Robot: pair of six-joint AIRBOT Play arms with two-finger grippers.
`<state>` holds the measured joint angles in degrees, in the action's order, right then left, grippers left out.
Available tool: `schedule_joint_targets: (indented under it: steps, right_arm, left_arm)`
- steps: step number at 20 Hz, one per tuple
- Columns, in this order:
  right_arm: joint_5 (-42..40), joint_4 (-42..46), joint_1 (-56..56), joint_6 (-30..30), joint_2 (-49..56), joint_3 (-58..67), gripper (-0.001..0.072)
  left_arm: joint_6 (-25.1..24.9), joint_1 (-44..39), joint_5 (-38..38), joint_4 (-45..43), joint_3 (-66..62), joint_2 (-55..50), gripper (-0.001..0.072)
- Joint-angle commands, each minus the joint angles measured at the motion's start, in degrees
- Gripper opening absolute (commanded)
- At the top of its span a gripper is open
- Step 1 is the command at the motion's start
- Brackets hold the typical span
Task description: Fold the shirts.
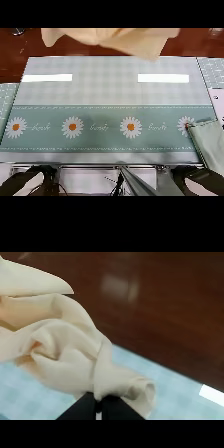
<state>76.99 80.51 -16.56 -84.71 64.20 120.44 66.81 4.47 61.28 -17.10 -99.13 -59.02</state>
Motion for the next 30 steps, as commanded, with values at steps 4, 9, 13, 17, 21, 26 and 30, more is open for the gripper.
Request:
schedule_joint_targets:
  steps: [4, 9, 13, 17, 21, 26, 30]
  right_arm:
    - [5.81, 9.09, -0.04, -1.14, -20.94, -6.36, 0.0022]
    - [10.43, 7.17, -0.04, -7.15, -28.00, -18.97, 0.0022]
    - [10.32, 6.84, -0.04, -10.91, -30.62, -43.54, 0.0022]
    - [-4.74, 13.73, 0.09, -16.52, -27.82, -67.10, 0.0020]
    - [-18.23, 12.09, 10.01, -19.76, -13.51, -71.19, 0.0020]
    - [-20.37, -7.10, 21.42, -8.09, 3.45, -61.37, 0.0022]
    - [-18.01, -14.08, 23.71, -7.43, 10.71, -56.96, 0.0101]
  left_arm:
    - [21.84, 1.57, 7.23, -48.28, -9.44, 16.98, 0.0017]
    - [27.61, 1.57, 29.94, -51.69, -0.24, 24.02, 0.0018]
    - [27.50, 1.55, 31.63, -49.90, 23.98, 27.21, 0.0018]
    - [25.05, 1.01, 15.26, -39.98, 51.30, 25.33, 0.0018]
    - [19.37, -2.08, -3.58, -33.29, 63.04, 14.21, 0.0019]
    - [13.03, -4.04, -10.25, -24.15, 57.02, -4.35, 0.0019]
    - [11.98, -5.20, -9.27, -18.47, 52.06, -10.99, 0.0481]
